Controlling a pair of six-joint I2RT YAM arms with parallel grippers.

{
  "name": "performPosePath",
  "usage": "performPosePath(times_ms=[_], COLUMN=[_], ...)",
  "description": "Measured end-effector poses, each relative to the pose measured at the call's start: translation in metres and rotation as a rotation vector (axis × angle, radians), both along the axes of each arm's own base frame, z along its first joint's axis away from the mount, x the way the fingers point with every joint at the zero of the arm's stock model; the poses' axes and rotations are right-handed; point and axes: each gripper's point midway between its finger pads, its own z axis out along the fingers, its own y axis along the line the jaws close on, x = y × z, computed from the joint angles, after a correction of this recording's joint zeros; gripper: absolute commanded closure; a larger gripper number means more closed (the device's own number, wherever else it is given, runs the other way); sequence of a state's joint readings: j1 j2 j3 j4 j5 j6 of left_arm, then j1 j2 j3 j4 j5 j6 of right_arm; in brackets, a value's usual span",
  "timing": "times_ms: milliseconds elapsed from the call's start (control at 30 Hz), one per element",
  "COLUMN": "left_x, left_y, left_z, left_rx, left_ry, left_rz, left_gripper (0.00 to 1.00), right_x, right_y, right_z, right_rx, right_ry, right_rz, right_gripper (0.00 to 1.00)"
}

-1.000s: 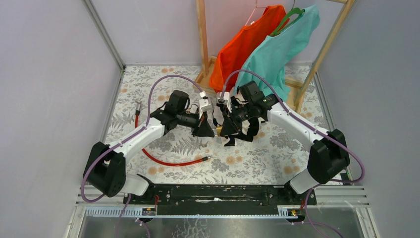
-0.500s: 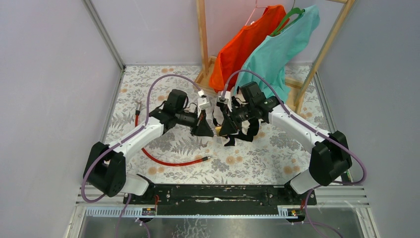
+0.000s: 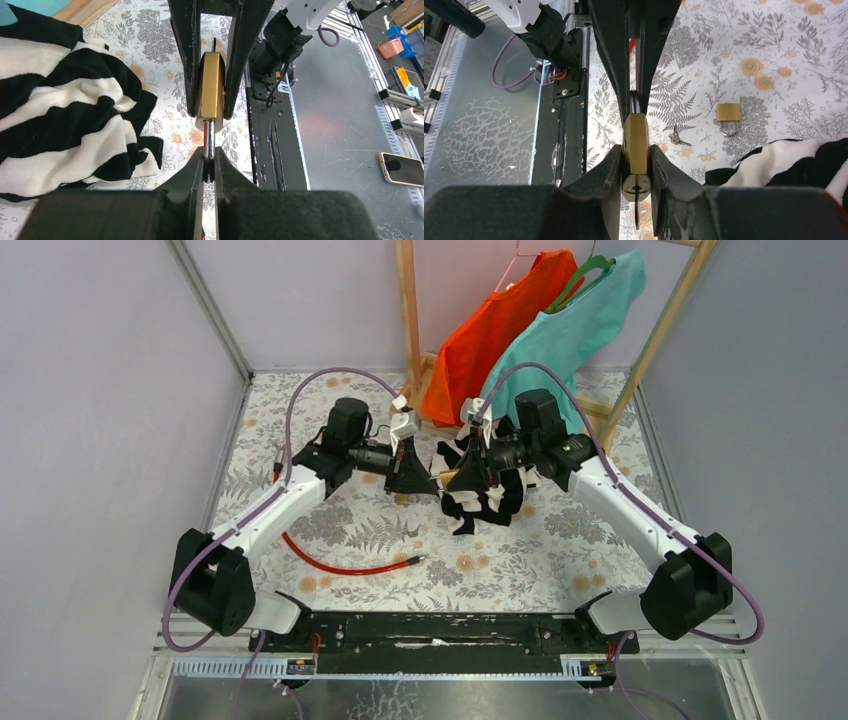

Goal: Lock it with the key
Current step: Lock the lock.

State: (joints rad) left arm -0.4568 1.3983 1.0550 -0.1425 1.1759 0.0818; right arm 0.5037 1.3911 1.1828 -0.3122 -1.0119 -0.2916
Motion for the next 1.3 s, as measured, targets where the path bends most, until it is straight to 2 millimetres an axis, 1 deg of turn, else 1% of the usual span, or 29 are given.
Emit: performPosePath(times_ms=[100, 267, 400, 500, 600, 733, 1033, 1167, 1300], left_x=[0.005, 0.009, 0.01, 0.014, 0.017, 0.017, 0.014, 0.013, 0.009], left_y=[0.0, 0.001, 0.001, -0.002, -0.005, -0.006, -0.009, -0.01, -0.009], left_z=[0.008, 0.013, 0.016, 0.023, 0.028, 0.026, 0.02, 0.016, 0.016], left_rx=[-0.011, -0.013, -0.017, -0.046, -0.079, -0.084, -0.079, -0.074, -0.082], left_ry=[-0.006, -0.017, 0.012, 0.021, 0.012, 0.021, -0.042, -0.071, -0.091], left_rz=[-0.006, -0.005, 0.007, 0.021, 0.027, 0.028, 0.004, -0.008, -0.029], left_gripper=[1.0, 1.0, 1.0, 1.0, 1.0, 1.0, 1.0, 0.82, 0.63], right_x=[0.004, 0.007, 0.008, 0.009, 0.009, 0.007, 0.002, 0.001, 0.002], right_y=[0.001, 0.001, 0.002, 0.002, 0.003, 0.004, 0.0, -0.003, -0.004], right_z=[0.006, 0.01, 0.009, 0.01, 0.005, 0.0, -0.009, -0.014, -0.015], right_rx=[0.024, 0.044, 0.055, 0.068, 0.074, 0.077, 0.049, 0.03, 0.004], right_ry=[-0.015, -0.021, -0.002, 0.019, 0.051, 0.085, 0.094, 0.062, 0.001], right_rz=[-0.001, -0.005, -0.012, -0.02, -0.022, -0.015, -0.005, 0.009, 0.026], right_gripper=[1.0, 1.0, 1.0, 1.0, 1.0, 1.0, 1.0, 1.0, 1.0])
